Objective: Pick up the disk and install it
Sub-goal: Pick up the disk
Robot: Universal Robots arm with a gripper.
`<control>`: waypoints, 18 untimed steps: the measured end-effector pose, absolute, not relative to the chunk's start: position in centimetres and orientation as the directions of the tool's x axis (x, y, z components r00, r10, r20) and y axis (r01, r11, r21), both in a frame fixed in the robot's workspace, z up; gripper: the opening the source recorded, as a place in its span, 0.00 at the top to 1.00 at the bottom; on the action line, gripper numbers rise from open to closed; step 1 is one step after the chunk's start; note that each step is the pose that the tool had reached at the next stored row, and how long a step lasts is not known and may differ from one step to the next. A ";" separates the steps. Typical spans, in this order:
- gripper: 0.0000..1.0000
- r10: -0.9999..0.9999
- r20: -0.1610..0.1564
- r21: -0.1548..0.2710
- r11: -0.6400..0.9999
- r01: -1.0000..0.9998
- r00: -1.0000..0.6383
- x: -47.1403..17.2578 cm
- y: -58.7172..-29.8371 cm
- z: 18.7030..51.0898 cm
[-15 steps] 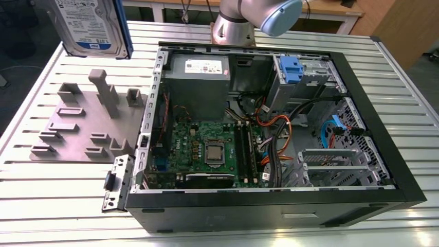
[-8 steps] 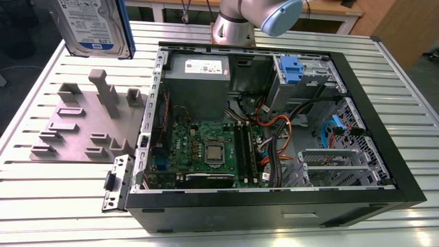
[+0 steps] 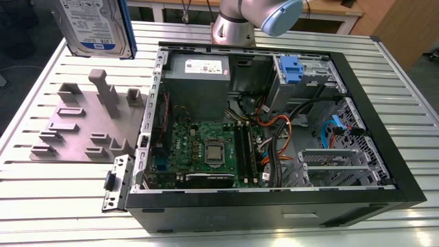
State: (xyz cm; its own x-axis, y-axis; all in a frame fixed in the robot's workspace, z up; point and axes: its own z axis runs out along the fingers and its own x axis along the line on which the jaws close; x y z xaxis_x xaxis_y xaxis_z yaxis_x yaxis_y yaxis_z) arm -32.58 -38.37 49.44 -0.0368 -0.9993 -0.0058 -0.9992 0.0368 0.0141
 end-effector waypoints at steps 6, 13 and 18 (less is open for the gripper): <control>0.64 -0.999 -0.006 0.014 0.036 -0.999 -0.037 -32.6 -38.4 49.4; 0.64 -0.999 -0.005 0.014 0.037 -0.999 -0.037 -32.4 -39.4 49.4; 0.64 -0.999 -0.005 0.014 0.037 -0.999 -0.037 -31.9 -39.4 49.4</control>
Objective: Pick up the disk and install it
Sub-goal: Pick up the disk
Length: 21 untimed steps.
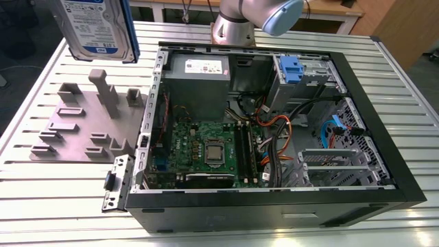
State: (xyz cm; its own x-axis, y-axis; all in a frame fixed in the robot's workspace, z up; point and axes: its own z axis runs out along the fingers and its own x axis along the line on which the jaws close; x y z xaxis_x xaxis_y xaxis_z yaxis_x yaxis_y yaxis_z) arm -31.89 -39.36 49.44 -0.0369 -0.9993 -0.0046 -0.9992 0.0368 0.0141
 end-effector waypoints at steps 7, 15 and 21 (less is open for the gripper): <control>0.64 -0.999 -0.005 0.014 0.032 -0.999 -0.032 -31.2 -39.4 49.4; 0.64 -1.000 -0.004 0.014 0.028 -1.000 -0.028 -30.9 -40.1 49.4; 0.64 -1.000 -0.004 0.014 0.028 -1.000 -0.028 -30.4 -40.1 49.4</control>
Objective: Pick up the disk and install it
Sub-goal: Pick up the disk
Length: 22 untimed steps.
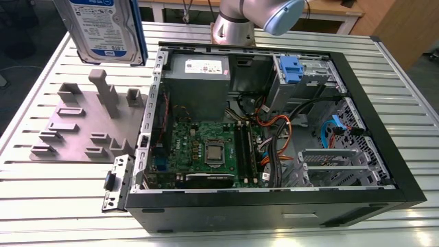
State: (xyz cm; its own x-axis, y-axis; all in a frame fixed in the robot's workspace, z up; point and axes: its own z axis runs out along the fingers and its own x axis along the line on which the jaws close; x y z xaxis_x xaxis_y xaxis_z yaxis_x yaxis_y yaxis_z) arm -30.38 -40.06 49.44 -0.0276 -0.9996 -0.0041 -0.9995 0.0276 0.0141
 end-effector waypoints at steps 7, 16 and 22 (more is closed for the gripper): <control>0.64 -1.000 -0.004 0.014 0.027 -1.000 -0.028 -30.2 -40.1 49.4; 0.64 -1.000 -0.004 0.014 0.027 -1.000 -0.028 -29.5 -40.1 49.4; 0.64 -1.000 -0.004 0.014 0.028 -1.000 -0.028 -29.3 -40.1 49.4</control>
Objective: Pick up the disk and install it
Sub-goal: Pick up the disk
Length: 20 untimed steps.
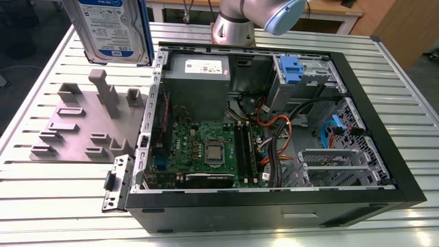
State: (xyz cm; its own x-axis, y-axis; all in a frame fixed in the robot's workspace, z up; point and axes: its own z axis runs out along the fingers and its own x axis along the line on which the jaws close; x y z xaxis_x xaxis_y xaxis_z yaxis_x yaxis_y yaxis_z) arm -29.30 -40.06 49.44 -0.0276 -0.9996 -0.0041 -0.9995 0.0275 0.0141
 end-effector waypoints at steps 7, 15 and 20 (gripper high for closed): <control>0.64 -1.000 -0.004 0.014 0.028 -1.000 -0.028 -29.1 -40.1 49.4; 0.64 -1.000 -0.004 0.014 0.028 -1.000 -0.028 -28.6 -40.1 49.4; 0.64 -1.000 -0.004 0.014 0.028 -1.000 -0.028 -28.1 -40.1 49.4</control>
